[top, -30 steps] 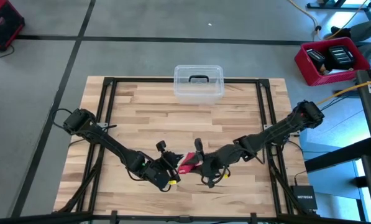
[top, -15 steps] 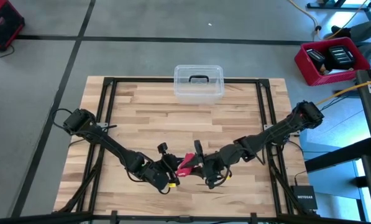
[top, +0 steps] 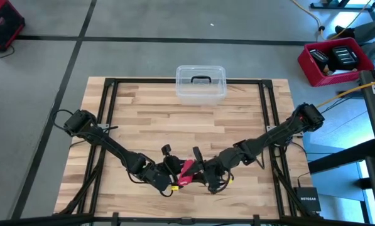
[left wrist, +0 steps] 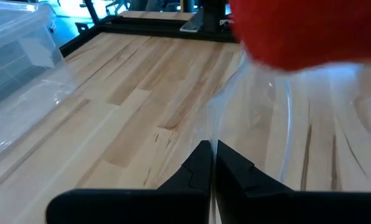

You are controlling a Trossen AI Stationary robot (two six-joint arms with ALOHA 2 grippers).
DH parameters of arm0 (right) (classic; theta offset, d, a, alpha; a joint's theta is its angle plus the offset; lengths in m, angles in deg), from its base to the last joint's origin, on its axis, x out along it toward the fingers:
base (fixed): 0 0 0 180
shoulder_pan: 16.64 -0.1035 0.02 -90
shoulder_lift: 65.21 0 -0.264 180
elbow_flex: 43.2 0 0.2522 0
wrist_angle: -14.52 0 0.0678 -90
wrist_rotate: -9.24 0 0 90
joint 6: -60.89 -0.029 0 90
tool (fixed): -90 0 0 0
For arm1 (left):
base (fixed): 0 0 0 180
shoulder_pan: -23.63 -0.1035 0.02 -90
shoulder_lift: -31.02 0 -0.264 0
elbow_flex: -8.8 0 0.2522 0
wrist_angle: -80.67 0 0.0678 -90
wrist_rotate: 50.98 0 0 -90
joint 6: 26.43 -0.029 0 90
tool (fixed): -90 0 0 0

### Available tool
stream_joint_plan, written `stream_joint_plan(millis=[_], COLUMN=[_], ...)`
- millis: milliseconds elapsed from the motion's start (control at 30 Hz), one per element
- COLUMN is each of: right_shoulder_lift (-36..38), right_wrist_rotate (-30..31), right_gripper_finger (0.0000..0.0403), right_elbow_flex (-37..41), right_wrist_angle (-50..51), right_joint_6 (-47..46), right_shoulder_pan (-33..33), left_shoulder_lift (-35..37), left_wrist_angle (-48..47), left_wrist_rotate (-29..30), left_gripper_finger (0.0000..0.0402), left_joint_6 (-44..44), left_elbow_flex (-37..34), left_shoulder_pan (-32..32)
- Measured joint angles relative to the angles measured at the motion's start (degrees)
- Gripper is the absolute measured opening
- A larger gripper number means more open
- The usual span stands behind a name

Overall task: Roll bandage
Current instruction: Put the red bandage into the transparent zip bag

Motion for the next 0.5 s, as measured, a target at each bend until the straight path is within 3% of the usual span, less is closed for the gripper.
stream_joint_plan(millis=[200, 500], right_shoulder_lift=[-2.8, -4.3], right_wrist_rotate=[4.9, 4.4], right_gripper_finger=[0.0088, 0.0085], right_elbow_flex=[0.0, -0.1], right_wrist_angle=[0.0, 0.8], right_joint_6=[5.1, 2.2], right_shoulder_pan=[0.0, -0.1], left_shoulder_lift=[0.0, 0.0], left_wrist_angle=[0.0, -0.1], left_wrist_rotate=[-0.1, 0.3], left_gripper_finger=[0.0001, 0.0001], left_joint_6=[0.1, 1.5], left_elbow_flex=[0.1, 0.0], left_shoulder_pan=[0.1, 0.0])
